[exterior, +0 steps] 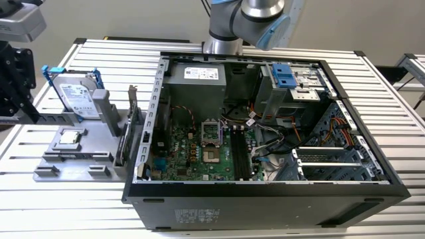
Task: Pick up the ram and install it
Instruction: 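Pick up the ram and move it above insertion slot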
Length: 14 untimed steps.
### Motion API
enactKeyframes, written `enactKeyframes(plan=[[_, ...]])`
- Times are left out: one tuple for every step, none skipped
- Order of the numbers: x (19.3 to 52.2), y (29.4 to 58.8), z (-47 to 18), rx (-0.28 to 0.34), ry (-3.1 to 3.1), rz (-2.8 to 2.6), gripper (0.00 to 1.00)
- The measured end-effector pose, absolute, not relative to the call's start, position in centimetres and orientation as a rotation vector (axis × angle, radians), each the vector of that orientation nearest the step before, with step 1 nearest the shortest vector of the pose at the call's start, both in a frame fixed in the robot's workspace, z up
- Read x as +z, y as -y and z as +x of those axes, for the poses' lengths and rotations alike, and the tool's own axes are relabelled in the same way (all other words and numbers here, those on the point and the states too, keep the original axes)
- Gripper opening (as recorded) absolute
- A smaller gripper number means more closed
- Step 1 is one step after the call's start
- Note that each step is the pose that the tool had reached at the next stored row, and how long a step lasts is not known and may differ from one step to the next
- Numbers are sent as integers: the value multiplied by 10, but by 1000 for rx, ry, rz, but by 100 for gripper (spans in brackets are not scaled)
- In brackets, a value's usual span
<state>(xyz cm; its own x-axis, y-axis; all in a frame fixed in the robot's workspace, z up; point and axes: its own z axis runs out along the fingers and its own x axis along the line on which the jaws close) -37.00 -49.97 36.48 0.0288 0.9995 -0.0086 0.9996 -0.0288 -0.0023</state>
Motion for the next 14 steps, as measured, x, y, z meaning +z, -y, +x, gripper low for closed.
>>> enactKeyframes(plan=[[366, 500, -370, -12, -2186, 2250, 0], [367, 500, -370, -12, -2186, 2250, 0], [368, 500, -370, -12, -2186, 2250, 0], [369, 500, -370, -12, -2186, 2250, 0], [371, 500, -370, -12, -2186, 2250, 0], [372, 500, -370, -12, -2186, 2250, 0], [373, 500, -370, -12, -2186, 2250, 0], [374, 500, -370, -12, -2186, 2250, 0], [375, 500, -370, -12, -2186, 2250, 0], [377, 500, -370, -12, -2186, 2250, 0], [378, 500, -370, -12, -2186, 2250, 0], [379, 500, -370, -12, -2186, 2250, 0], [380, 500, -370, -12, -2186, 2250, 0], [381, 500, -370, -12, -2186, 2250, 0]])
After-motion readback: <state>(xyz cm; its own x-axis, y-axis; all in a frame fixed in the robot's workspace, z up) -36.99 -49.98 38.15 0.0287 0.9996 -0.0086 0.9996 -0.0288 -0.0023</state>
